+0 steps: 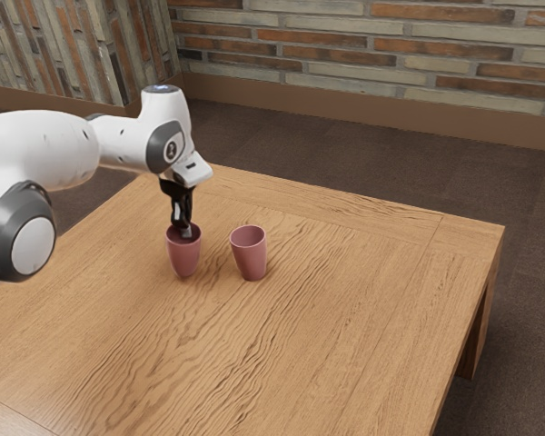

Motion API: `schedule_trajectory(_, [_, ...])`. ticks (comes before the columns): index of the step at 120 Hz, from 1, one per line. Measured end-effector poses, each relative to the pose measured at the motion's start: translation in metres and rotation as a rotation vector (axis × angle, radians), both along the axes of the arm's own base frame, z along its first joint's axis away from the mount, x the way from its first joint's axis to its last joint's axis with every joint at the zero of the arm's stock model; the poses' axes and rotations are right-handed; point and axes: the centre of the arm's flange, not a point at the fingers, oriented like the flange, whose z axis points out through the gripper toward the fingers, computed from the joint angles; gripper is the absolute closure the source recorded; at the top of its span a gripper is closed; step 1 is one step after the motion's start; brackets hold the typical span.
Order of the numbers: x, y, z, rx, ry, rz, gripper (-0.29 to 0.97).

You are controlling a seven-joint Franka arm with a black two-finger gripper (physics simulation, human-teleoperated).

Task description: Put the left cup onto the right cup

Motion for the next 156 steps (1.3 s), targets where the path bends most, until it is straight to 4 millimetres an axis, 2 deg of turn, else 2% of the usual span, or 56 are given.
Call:
schedule_trajectory(50, [-0.019,-0.005,0.074,-0.031,-0.033,0.02,0.79])
schedule_trajectory(88, [-0.012,-0.043,0.094,-0.049,-0.048,-0.021,0.79])
schedule_trajectory(128, [0.002,-0.07,0.122,-0.038,-0.107,-0.061,0.79])
schedule_trajectory(156, [0.008,-0.093,0.123,-0.035,-0.119,-0.093,0.79])
